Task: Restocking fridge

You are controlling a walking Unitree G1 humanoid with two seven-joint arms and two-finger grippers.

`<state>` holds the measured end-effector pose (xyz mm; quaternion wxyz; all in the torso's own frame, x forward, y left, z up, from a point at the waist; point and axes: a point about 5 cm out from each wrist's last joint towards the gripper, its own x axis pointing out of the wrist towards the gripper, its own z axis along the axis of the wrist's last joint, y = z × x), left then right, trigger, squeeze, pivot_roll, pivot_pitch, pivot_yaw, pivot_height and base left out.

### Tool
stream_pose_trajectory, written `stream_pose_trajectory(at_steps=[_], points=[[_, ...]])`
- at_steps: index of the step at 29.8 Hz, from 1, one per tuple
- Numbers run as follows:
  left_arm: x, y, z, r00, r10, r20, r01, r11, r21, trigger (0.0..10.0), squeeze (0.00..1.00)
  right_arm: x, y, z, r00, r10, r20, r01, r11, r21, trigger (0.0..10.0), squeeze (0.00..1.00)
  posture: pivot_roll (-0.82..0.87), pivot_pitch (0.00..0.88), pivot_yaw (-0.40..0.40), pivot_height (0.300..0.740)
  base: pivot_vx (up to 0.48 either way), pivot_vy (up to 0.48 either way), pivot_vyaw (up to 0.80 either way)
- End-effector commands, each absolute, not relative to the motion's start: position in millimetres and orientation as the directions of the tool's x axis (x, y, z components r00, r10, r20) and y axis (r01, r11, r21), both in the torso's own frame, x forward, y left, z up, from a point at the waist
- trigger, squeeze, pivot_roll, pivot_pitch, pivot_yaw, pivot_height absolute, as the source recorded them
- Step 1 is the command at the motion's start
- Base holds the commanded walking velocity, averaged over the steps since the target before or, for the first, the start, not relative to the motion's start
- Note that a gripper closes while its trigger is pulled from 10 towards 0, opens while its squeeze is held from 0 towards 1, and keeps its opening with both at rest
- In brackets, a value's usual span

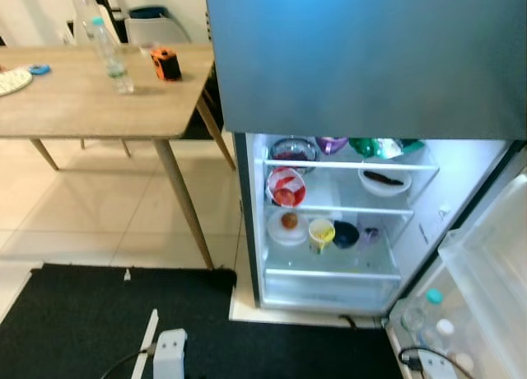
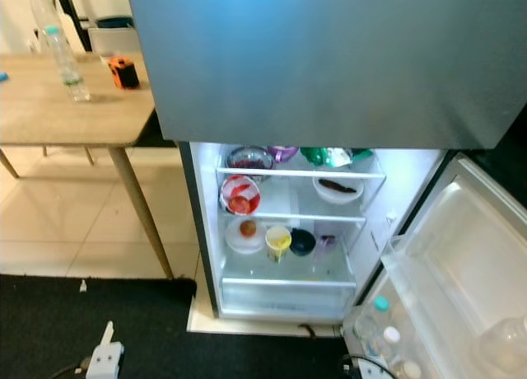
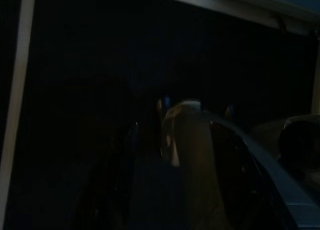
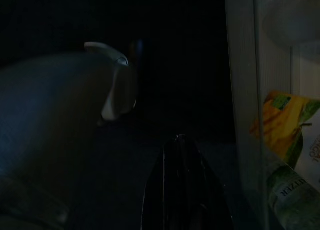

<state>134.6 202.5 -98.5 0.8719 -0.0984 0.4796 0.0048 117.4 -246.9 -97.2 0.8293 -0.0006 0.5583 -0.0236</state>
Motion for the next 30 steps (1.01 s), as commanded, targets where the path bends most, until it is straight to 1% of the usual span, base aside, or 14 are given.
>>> stream_pose_trajectory(at_steps=[1,28,30], points=[[129.7,203.6,-100.2,0.521,-0.085,-0.849,-0.100,0.982,-0.160,10.0,0.00,121.3,-247.8,-95.8,0.384,-0.040,-0.922,0.032,0.999,-0.030,10.0,0.00,-0.02,0.002,0.006,0.740,-0.292,0.000,0.00],[128.4,201.6,-101.0,0.518,-0.088,-0.851,-0.106,0.980,-0.167,10.0,0.00,120.1,-249.6,-95.7,0.378,-0.043,-0.925,0.030,0.999,-0.034,10.0,0.00,-0.02,0.004,0.004,0.740,-0.302,0.000,0.00],[128.5,201.5,-101.0,0.518,-0.089,-0.851,-0.107,0.980,-0.167,10.0,0.00,120.0,-249.7,-95.7,0.375,-0.043,-0.926,0.023,0.999,-0.037,10.0,0.00,-0.02,0.004,0.004,0.740,-0.304,0.000,-0.79]])
